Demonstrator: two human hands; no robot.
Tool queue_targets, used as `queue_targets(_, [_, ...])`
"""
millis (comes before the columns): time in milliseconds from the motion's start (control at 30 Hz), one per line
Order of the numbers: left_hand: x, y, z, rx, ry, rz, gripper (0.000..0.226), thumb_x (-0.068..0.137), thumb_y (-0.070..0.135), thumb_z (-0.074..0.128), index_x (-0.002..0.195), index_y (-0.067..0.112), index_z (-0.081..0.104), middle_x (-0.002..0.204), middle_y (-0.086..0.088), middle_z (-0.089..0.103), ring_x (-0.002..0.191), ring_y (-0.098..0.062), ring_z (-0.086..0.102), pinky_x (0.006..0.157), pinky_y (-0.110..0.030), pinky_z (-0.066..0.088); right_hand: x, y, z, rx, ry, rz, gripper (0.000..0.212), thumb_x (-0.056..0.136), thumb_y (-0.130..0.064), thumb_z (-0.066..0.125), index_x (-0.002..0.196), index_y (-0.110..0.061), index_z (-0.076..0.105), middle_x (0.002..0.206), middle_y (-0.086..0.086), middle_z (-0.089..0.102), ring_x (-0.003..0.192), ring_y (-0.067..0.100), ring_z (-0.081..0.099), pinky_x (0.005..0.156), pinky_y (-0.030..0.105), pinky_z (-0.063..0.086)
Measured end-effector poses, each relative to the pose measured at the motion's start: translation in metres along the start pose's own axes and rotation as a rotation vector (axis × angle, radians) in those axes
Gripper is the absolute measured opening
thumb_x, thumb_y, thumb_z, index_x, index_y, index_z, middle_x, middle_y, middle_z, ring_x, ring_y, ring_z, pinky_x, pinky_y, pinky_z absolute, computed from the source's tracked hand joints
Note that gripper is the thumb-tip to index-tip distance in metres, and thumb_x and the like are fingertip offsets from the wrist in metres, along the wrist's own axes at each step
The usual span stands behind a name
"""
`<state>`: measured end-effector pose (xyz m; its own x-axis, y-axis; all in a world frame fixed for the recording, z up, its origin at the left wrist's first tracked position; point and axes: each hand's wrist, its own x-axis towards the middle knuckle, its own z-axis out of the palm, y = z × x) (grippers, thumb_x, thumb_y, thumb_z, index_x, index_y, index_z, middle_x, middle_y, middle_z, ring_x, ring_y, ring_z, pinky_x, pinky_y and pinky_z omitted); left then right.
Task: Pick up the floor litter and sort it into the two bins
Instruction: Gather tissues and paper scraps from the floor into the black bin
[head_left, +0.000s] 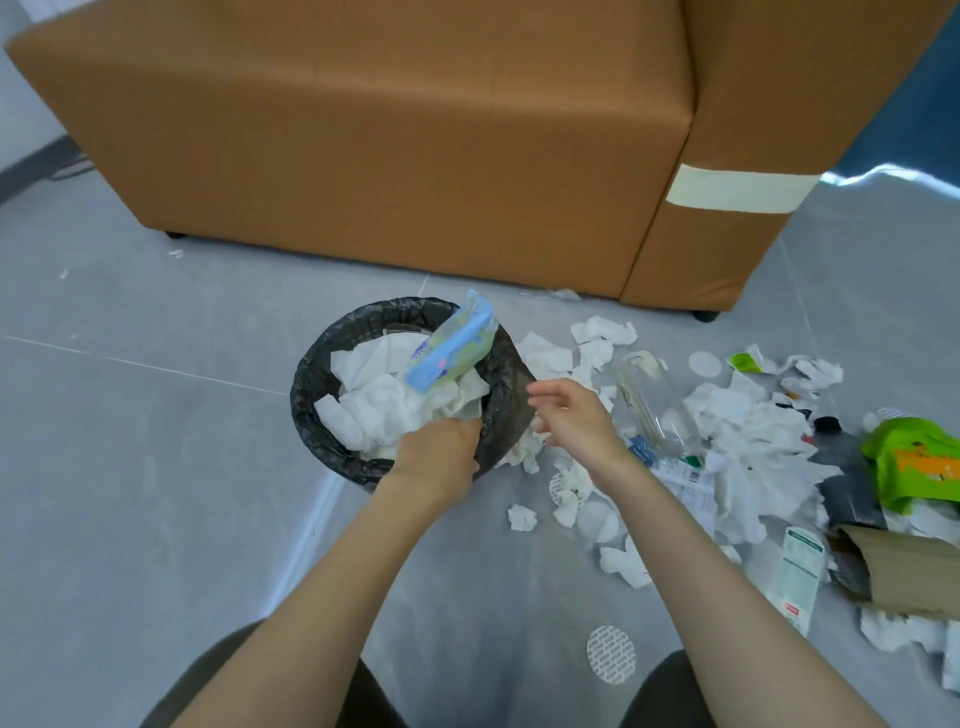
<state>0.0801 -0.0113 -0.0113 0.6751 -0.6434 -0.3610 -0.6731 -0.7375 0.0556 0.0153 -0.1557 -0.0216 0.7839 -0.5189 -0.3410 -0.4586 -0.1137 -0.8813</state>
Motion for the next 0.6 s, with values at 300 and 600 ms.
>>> queue_targets(300, [-0.005, 0.021, 0.007, 0.296, 0.120, 0.045, 0.047, 0.090, -0.002, 0.047, 0.135, 0.004, 0.035, 0.127, -0.011, 0.052, 0.115, -0.024, 0.057, 0.085, -0.030, 0.049, -0.036, 0.123, 0.003, -0.735, -0.325, 0.252, 0.051, 0.080, -0.016, 0.067, 0.127, -0.016, 0.046, 0.123, 0.012, 0.042, 0.111, 0.028, 0.050, 0.083, 0.027, 0.041])
queue_targets(600, [-0.016, 0.017, 0.016, 0.224, 0.039, 0.138, 0.054, 0.089, 0.003, 0.046, 0.139, 0.008, 0.028, 0.126, -0.011, 0.049, 0.110, -0.028, 0.055, 0.078, -0.032, 0.045, -0.089, 0.205, -0.005, -0.900, -0.284, 0.320, 0.078, 0.071, -0.015, 0.075, 0.135, -0.024, 0.032, 0.130, 0.012, 0.031, 0.108, 0.033, 0.055, 0.090, 0.032, 0.045])
